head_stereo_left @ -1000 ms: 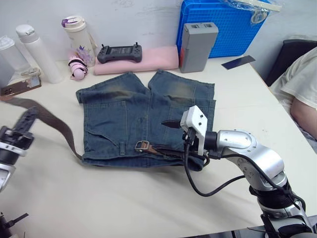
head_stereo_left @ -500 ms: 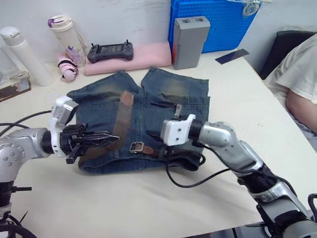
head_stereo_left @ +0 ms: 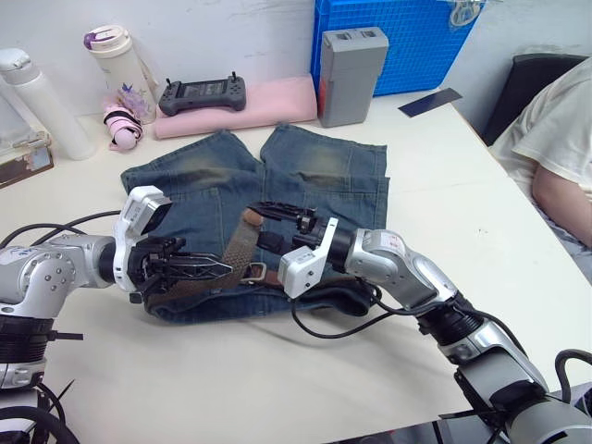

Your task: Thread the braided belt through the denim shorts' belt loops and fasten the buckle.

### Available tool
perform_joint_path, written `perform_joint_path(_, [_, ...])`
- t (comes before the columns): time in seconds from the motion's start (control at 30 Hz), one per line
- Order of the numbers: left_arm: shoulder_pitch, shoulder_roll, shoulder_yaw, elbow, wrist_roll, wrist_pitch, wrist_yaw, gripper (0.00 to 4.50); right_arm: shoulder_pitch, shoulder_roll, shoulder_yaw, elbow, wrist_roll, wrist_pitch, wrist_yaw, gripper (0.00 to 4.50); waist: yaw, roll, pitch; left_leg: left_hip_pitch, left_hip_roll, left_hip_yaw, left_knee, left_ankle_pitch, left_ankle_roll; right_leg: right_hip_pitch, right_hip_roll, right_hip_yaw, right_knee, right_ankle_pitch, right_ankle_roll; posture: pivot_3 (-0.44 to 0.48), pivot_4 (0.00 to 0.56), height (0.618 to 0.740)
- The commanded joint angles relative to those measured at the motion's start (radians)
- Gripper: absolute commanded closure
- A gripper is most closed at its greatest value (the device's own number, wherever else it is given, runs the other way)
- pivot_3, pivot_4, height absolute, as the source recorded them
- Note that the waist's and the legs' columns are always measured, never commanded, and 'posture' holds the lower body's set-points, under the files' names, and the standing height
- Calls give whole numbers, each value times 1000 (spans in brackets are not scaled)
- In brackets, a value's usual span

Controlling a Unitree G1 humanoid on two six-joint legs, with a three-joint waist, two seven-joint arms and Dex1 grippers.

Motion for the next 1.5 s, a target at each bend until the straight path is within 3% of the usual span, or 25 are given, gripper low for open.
perform_joint_path(0.03, [-7,13,29,-15,2,11,-21,4500,0,15,-31,-2,22,18,20,3259,-1,0,0,0,0,0,0,0,0,0,0,0,0,0,0,0,150,709])
perform_joint_path(0.1, [-1,18,40,-21,-2,19,-21,4500,-1,19,-31,9,19,20,23,4356,-1,0,0,0,0,0,0,0,0,0,0,0,0,0,0,0,150,709])
perform_joint_path(0.37, [18,17,75,-14,13,55,35,4500,-4,47,-34,36,25,34,37,4448,-2,0,0,0,0,0,0,0,0,0,0,0,1,0,0,0,150,709])
perform_joint_path(0.5, [-7,10,113,39,28,68,104,3033,-4,51,-32,53,18,64,52,4500,-2,0,0,0,0,0,1,0,0,0,0,0,1,0,0,0,150,709])
perform_joint_path(0.67, [-2,3,277,26,-8,56,214,922,5,48,-33,61,-1,149,77,4500,-7,0,0,0,0,0,1,0,0,0,0,0,2,0,0,0,150,709])
perform_joint_path(0.77, [-27,-23,440,-32,-164,130,344,922,17,44,-27,76,-22,222,96,4500,-9,0,0,0,0,0,1,0,0,0,0,0,2,0,0,0,150,709])
perform_joint_path(0.87, [-19,-69,533,-80,-493,195,568,922,22,68,-38,68,-13,289,98,4500,-7,0,0,0,0,0,2,0,0,0,0,0,2,0,0,0,150,709])
perform_joint_path(0.93, [141,-93,497,-193,-837,105,773,922,25,81,-42,54,-16,317,91,4500,-11,0,0,0,0,0,2,0,0,0,0,1,6,0,0,0,150,709])
perform_joint_path(1.0, [370,-159,449,-378,-964,40,862,922,30,95,-47,44,-20,343,82,4500,-23,1,0,2,0,0,1,0,0,1,-1,3,7,0,0,0,150,709])
perform_joint_path(1.13, [625,-292,378,-543,-968,-104,960,922,39,106,-50,26,-30,365,77,4500,-21,-1,-1,2,0,0,1,-1,0,0,2,5,6,0,0,0,150,709])
perform_joint_path(1.2, [695,-408,340,-554,-968,-205,1083,922,40,110,-64,13,-31,379,67,4500,-7,1,-1,3,0,0,3,-1,-1,0,2,6,5,0,0,0,150,709])
perform_joint_path(1.4, [725,-611,187,-598,-968,-374,1424,922,40,122,-71,-26,-35,388,40,4500,24,0,-2,7,1,1,4,0,-3,3,4,8,6,2,-3,0,150,709])
perform_joint_path(1.5, [721,-658,123,-613,-968,-402,1519,922,42,131,-71,-44,-40,396,27,4500,28,-3,-3,7,1,3,3,0,-3,3,5,10,6,2,-3,0,150,709])
